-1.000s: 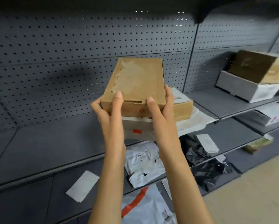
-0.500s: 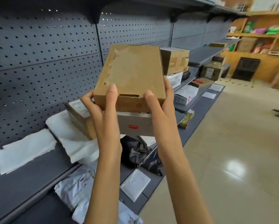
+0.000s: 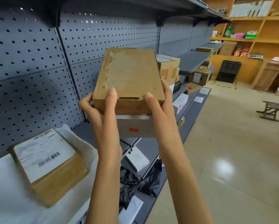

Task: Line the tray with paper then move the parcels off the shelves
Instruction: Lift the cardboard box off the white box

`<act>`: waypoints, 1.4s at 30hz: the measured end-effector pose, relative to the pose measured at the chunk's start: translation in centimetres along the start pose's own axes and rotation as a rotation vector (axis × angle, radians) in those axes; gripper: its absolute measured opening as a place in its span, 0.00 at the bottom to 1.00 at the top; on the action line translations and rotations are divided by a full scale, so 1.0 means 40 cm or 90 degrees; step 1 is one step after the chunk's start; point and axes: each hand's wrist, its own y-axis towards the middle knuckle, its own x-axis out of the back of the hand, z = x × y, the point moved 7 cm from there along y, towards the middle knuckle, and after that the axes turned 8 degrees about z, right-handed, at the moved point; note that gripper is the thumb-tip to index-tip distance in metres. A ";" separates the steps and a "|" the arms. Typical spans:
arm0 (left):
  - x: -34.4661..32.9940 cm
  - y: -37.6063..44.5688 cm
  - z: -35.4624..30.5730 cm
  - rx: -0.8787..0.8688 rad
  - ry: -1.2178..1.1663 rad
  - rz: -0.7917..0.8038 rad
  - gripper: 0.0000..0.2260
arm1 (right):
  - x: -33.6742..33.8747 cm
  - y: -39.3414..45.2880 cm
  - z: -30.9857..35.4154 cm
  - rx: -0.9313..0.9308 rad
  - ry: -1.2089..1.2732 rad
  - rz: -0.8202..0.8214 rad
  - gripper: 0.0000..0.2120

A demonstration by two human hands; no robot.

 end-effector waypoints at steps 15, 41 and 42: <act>-0.101 0.190 0.171 0.031 -0.033 -0.051 0.15 | 0.045 0.302 -0.155 -0.036 -0.013 0.019 0.26; -0.272 0.224 0.468 0.061 0.079 -0.391 0.15 | 0.162 0.610 -0.481 -0.167 0.065 0.343 0.23; -0.276 0.220 0.480 0.063 0.082 -0.400 0.15 | 0.169 0.612 -0.493 -0.172 0.064 0.349 0.22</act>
